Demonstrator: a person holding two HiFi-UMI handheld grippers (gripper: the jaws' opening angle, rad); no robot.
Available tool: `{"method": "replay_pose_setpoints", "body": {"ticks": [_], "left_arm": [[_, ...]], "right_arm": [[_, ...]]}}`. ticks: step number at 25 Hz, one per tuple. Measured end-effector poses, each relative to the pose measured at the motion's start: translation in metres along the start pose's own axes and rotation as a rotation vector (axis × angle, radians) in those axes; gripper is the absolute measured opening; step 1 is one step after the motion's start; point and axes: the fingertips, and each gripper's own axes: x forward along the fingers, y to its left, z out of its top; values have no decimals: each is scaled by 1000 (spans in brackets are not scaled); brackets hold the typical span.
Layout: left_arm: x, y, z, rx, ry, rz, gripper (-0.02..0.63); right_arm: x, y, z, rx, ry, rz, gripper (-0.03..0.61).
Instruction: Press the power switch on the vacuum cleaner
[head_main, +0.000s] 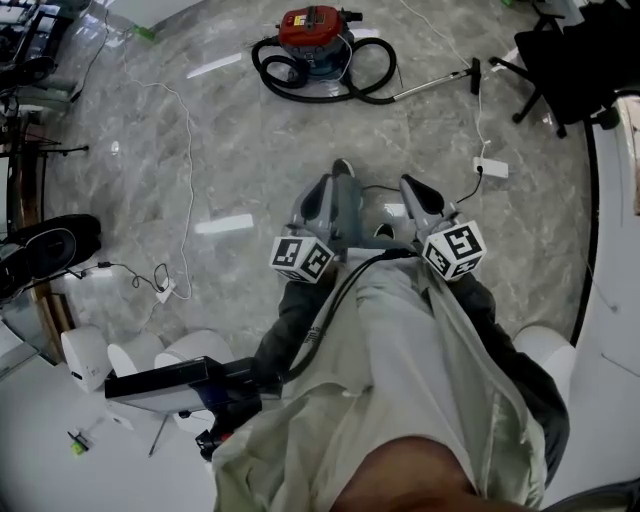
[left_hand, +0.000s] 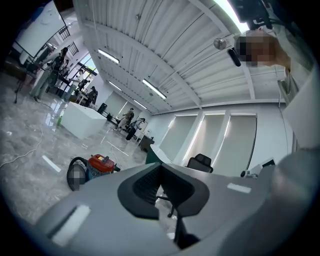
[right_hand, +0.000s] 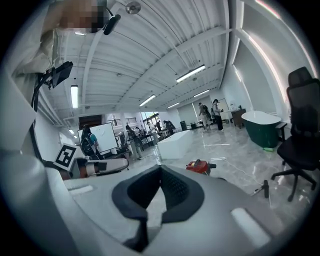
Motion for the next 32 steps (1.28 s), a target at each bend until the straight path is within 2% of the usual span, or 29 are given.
{"method": "replay_pose_setpoints", "body": {"ticks": [4,8,15,19,22,27,32], "left_arm": [[44,29,6,-19,3,-7,6],[113,76,21,-37,14,-40,6],[237,187,107,-37,70,-54,6],[287,230,156,3,90,-42,6],[313,253,165,17,118,-18,6],[347,285,158,9,151,64,6],[384,318,173,-2,128,146,6]], "right_arm": [[41,-14,2,-7,22,3,1],[109,-50,18,-20,36,-28,2],[266,-110,87,-64,52,-112,0],[345,-135,123,-106,52,-127,2],[387,-144,126,-135,88,-98,0],[441,-168,117,-144,163,3,1],[503,-203,126,-169,228,79,0]]}}
